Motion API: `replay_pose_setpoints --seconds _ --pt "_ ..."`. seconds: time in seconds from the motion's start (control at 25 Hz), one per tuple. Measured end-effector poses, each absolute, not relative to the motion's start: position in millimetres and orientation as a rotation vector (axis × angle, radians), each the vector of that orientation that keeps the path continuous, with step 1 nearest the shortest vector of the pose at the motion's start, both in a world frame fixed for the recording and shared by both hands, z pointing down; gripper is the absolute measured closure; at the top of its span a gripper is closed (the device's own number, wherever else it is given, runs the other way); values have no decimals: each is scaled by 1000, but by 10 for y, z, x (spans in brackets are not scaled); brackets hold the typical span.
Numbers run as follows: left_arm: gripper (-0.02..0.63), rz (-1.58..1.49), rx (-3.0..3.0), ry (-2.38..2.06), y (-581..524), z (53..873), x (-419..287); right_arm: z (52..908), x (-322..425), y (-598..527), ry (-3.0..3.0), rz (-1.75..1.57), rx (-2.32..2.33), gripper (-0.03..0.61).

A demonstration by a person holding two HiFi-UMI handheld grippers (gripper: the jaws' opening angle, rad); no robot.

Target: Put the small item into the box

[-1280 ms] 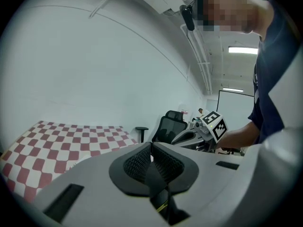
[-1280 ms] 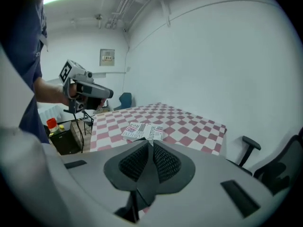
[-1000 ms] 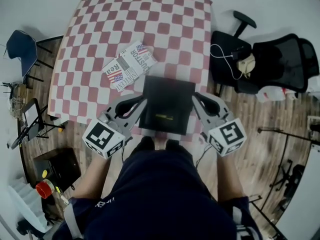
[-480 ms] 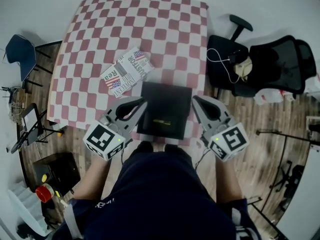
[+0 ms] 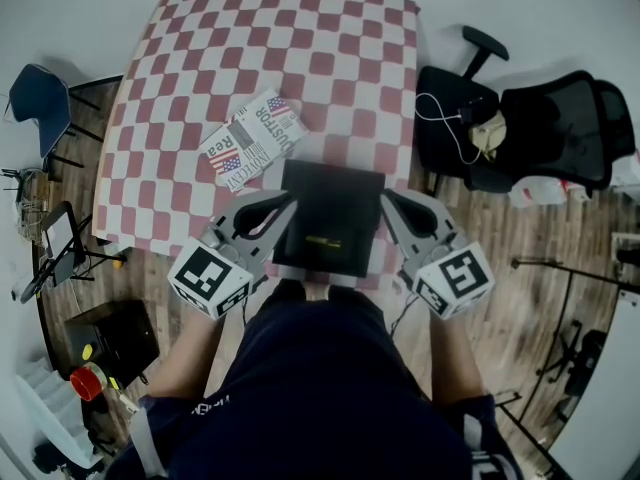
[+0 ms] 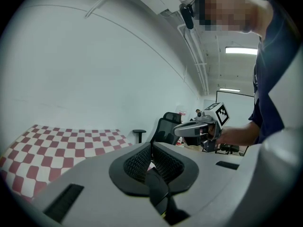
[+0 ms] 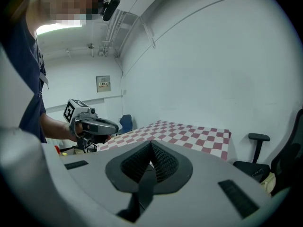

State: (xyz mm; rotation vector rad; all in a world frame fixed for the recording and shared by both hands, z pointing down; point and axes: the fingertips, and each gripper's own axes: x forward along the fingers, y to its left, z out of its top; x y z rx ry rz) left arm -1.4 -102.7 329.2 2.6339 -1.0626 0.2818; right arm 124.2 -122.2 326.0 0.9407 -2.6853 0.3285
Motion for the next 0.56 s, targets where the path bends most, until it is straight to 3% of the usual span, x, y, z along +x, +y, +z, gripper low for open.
replay_pose_setpoints --seconds 0.56 --pt "571 278 2630 -1067 -1050 3317 -14 3339 1238 -1241 -2664 337 921 561"
